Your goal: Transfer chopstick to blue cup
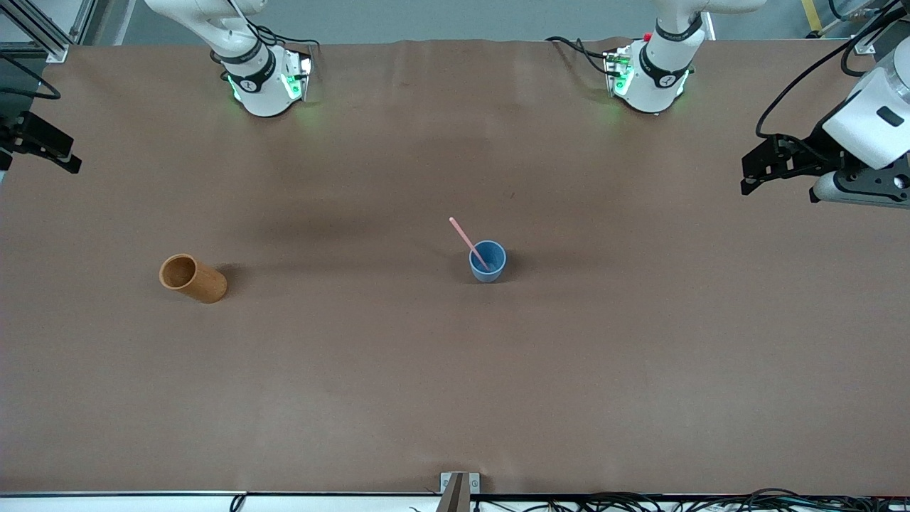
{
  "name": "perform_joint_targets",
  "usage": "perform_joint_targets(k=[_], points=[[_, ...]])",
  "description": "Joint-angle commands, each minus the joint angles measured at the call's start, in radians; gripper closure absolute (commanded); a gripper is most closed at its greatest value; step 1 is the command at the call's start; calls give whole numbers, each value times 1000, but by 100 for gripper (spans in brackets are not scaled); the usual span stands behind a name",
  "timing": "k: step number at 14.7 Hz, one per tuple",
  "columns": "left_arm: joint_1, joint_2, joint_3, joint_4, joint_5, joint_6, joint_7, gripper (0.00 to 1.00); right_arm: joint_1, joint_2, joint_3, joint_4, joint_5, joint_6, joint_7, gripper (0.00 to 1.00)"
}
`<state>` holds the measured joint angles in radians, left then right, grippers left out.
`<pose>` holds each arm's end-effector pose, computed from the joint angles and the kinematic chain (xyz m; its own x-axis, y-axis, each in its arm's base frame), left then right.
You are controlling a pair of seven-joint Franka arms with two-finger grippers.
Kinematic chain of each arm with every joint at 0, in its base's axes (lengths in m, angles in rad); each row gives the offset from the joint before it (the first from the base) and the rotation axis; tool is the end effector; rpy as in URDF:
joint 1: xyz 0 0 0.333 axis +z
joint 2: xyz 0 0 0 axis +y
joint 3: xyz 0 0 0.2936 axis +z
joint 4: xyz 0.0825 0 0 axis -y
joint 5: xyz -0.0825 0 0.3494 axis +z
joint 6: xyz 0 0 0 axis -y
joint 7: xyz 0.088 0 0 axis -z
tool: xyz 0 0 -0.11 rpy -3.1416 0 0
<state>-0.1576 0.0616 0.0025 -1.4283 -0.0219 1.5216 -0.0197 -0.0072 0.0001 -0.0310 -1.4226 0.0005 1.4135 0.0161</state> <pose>0.5267 -0.0849 0.6243 0.9902 -0.1360 0.0313 -0.1367 -0.9904 0.0223 0.5026 -0.0191 0.6489 0.9985 -0.0542 -0.0092 -0.0542 -0.9985 -0.0003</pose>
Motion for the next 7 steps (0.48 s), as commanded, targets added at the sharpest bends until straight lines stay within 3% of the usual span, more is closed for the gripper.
perform_joint_targets(k=[1,7], points=[[0,-2,-1,15,20,-9,9,0,-19,11,3,13,36,-16,-5,0],[0,-2,1,15,16,-9,10,0,-14,1,6,-30,16,-1,-11,0]])
